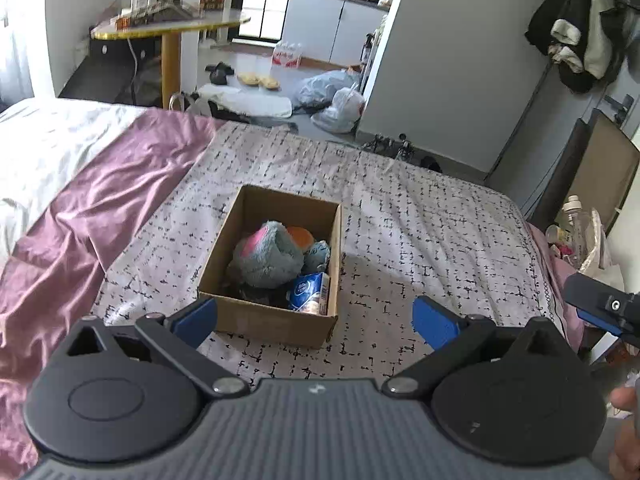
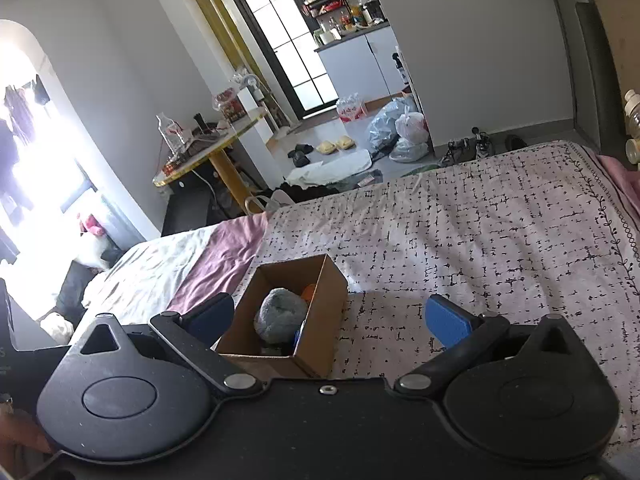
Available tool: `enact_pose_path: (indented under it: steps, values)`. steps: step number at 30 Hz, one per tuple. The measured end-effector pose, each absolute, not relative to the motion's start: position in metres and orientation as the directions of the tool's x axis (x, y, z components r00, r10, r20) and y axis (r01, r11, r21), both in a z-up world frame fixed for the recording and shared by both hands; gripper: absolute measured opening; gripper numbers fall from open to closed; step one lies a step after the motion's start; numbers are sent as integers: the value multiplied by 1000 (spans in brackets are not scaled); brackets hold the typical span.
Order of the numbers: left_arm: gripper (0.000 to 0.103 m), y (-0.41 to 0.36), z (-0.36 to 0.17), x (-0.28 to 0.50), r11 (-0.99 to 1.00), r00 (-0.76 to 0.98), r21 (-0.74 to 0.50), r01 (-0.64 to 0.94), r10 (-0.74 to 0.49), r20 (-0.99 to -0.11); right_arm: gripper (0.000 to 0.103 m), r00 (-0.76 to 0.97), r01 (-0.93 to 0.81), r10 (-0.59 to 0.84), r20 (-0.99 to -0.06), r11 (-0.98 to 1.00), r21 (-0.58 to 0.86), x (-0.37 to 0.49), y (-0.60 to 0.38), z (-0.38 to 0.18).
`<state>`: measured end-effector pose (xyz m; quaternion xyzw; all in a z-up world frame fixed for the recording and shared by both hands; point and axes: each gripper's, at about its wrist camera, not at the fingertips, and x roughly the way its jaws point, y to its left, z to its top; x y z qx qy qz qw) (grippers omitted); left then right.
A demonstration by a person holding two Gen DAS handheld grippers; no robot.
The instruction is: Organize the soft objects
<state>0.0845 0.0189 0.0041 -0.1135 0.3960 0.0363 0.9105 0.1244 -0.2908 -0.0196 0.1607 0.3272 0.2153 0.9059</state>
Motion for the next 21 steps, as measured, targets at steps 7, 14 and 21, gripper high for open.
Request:
enact_pose_path:
  steps: [7, 14, 21]
  values:
    - [103, 12, 7, 66, 980, 698, -147, -133, -13, -716, 103, 703, -321, 506, -501, 853, 411, 104, -300, -18]
    - [103, 12, 13, 58, 987, 709, -135, -89, -33, -704, 103, 708, -289, 475, -522, 870, 399, 108, -303, -23]
    - [103, 12, 18, 46, 988, 715, -135, -76, -40, -698, 103, 712, -284, 466, -525, 875, 392, 87, -307, -18]
